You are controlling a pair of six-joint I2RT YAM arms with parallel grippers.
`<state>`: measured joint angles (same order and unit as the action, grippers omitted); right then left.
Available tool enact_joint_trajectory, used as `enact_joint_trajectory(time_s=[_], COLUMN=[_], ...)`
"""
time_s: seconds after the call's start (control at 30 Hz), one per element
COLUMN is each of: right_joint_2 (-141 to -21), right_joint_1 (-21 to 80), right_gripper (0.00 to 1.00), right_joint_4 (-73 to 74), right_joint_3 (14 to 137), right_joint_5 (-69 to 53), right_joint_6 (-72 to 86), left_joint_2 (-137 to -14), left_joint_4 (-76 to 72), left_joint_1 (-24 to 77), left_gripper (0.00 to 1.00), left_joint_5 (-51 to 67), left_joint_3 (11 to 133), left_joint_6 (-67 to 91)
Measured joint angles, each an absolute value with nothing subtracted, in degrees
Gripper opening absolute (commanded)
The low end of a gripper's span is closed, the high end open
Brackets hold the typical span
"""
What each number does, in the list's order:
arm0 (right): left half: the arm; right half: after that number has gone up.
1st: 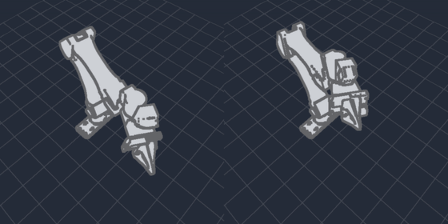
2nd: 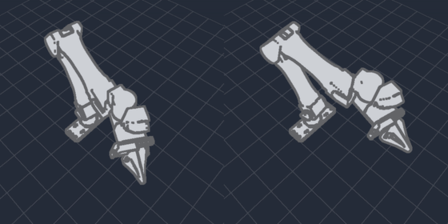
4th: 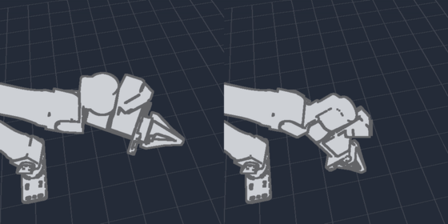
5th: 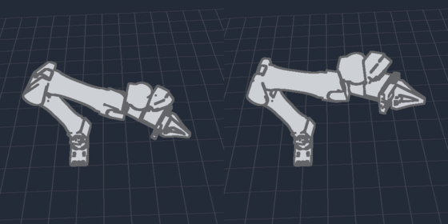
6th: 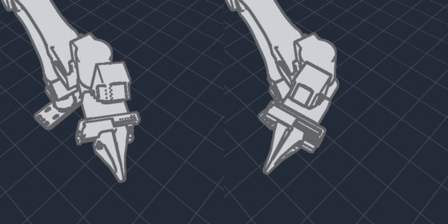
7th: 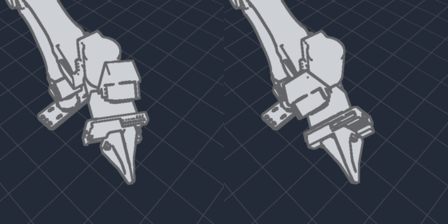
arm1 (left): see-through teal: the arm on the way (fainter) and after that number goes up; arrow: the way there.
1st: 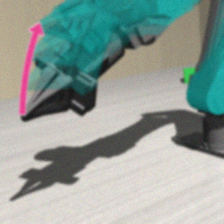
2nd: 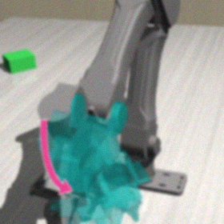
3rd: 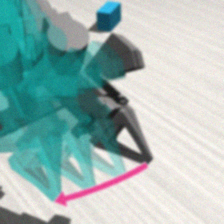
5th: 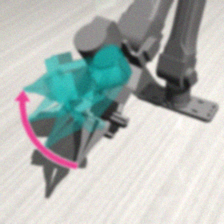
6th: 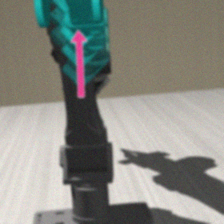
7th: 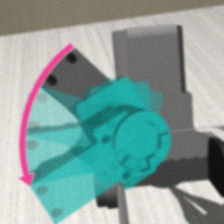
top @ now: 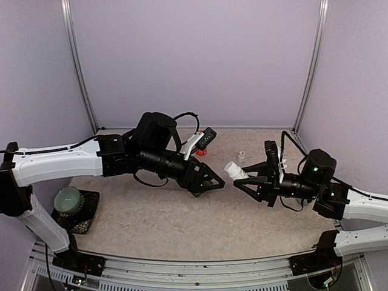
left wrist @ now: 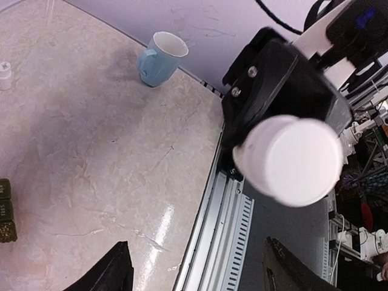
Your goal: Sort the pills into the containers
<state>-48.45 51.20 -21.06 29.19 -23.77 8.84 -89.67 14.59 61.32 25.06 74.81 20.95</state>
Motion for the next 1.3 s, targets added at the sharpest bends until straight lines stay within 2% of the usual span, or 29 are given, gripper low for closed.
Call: enact_joint_trajectory(time_s=[0.27,0.4,0.6,1.03,1.13,1.3], right_joint_2=[-54.8,-55.0,-54.8,-54.8,-54.8,-54.8], right_joint_1=[51.2,51.2,51.2,51.2,51.2,51.1], right_gripper=[0.00,0.00,0.00,0.01,0.01,0.03], right_joint_4=[-19.7,-19.0,-17.8,-16.4,-16.4,-16.5], right_joint_3=[30.3,31.1,32.4,32.4,32.4,32.4], right_joint_5=[-28.4,-29.7,-29.8,-29.8,-29.6,-30.4], right_joint_6=[8.4,8.4,7.7,6.5,6.3,7.3], left_joint_2=[-90.2,-92.5,-94.2,-94.3,-94.3,-94.3], left_joint_4=[16.1,17.5,20.8,21.5,21.5,21.7], left_joint_1=[59.7,59.7,59.6,58.9,58.8,59.0], left_gripper=[0.69,0.61,0.62,0.23,0.18,0.16], left_joint_5=[28.4,31.4,33.5,35.9,36.3,37.1], left_joint_3=[82.2,85.6,85.7,85.5,85.5,85.4], left_joint_6=[18.6,17.7,17.8,19.2,19.0,16.4])
